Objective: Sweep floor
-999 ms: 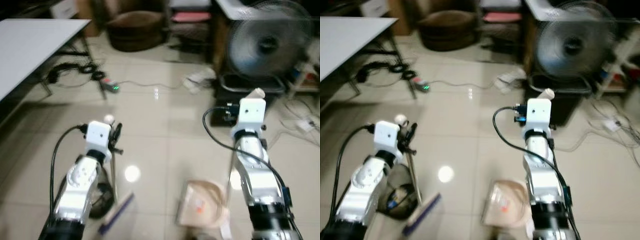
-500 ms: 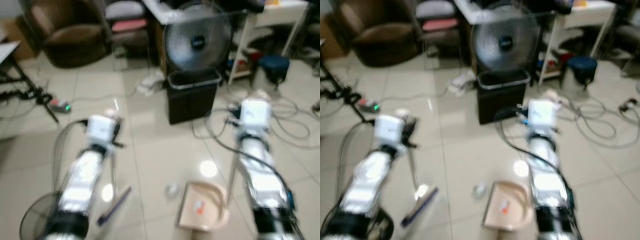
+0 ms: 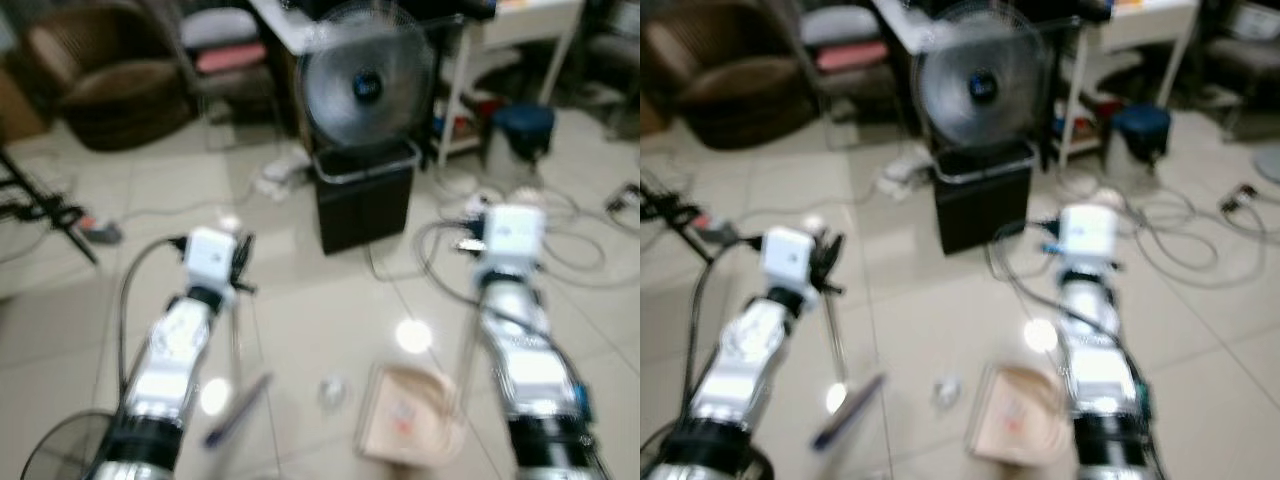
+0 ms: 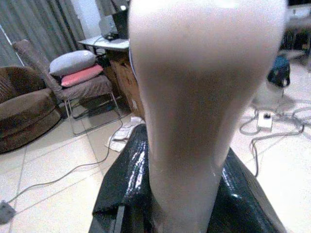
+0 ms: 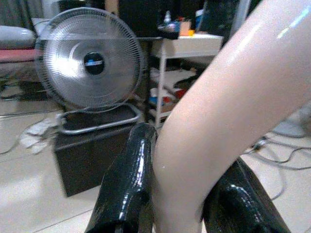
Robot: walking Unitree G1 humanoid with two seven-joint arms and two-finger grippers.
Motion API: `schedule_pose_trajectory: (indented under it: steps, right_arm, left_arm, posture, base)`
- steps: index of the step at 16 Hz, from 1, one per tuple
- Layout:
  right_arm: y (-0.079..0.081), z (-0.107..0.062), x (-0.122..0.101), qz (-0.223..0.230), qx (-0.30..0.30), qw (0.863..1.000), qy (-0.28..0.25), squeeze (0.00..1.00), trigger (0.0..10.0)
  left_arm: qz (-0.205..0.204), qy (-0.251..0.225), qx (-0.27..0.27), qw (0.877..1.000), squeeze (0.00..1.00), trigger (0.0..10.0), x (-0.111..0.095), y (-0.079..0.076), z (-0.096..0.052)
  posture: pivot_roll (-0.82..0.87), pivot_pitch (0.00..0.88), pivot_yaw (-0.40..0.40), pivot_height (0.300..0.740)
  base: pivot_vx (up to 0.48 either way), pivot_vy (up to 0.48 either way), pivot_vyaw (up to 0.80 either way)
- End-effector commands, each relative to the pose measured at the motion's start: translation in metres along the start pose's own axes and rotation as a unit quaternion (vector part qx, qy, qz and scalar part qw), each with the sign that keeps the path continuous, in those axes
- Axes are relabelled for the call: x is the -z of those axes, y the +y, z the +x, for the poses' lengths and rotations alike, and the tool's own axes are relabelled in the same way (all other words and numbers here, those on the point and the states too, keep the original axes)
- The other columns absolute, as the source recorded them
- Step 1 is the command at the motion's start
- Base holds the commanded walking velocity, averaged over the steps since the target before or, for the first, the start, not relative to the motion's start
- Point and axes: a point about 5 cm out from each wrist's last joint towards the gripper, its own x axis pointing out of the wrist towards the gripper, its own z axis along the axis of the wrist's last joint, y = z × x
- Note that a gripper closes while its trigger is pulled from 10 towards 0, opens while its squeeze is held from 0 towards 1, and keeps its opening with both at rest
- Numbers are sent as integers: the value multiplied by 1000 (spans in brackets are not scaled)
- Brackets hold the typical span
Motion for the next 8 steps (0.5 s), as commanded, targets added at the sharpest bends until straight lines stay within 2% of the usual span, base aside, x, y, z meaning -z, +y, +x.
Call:
schedule_pose_trajectory:
  steps: [1, 8]
  right_arm:
    - [10, 1, -12, 9, -12, 1000, -21, 0, 10000]
    - [14, 3, -13, 11, -19, 999, -27, 0, 10000]
  left_arm:
    - [18, -20, -14, 1000, 0, 10000, -9, 13, 2]
    - [20, -22, -19, 999, 0, 10000, -11, 14, 5]
  posture:
    - [-45, 9, 65, 740]
    - [-40, 8, 68, 740]
  base:
    - [300, 0, 0]
    - [297, 0, 0]
